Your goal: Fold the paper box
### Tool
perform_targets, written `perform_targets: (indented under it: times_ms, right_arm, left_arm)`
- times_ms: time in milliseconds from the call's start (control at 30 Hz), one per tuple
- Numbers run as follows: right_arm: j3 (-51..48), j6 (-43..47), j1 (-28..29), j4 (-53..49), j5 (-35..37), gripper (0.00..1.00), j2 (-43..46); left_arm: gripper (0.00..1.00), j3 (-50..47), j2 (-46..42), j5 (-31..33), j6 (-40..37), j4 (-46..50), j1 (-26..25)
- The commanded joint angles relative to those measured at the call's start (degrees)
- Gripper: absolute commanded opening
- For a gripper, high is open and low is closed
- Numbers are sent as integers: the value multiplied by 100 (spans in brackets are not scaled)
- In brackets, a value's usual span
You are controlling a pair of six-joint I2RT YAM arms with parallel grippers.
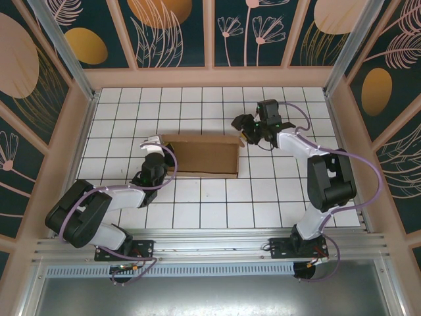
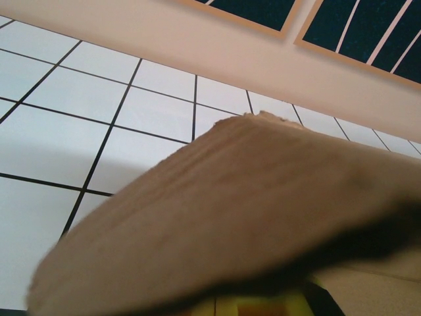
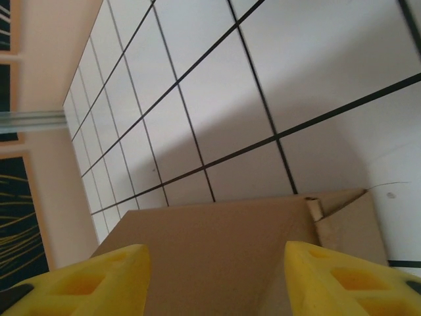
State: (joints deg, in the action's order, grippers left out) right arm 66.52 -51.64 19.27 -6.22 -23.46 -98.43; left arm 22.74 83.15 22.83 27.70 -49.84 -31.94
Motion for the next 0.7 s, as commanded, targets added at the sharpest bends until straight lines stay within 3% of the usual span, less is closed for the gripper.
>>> perform_targets:
  times_ms: [0,533,667]
  right_arm:
    - [-203,-92,64,253,-175,56,-85]
    - [-694,306,282,379,417,52,-158]
    - [-760,380,297,299,837,52,-125]
  left_arm:
    - [6,54,118,-105,1,431,-35]
    - [11,99,102,-378,287,651,-32]
    - [21,90,-156,-381,410,989,-38]
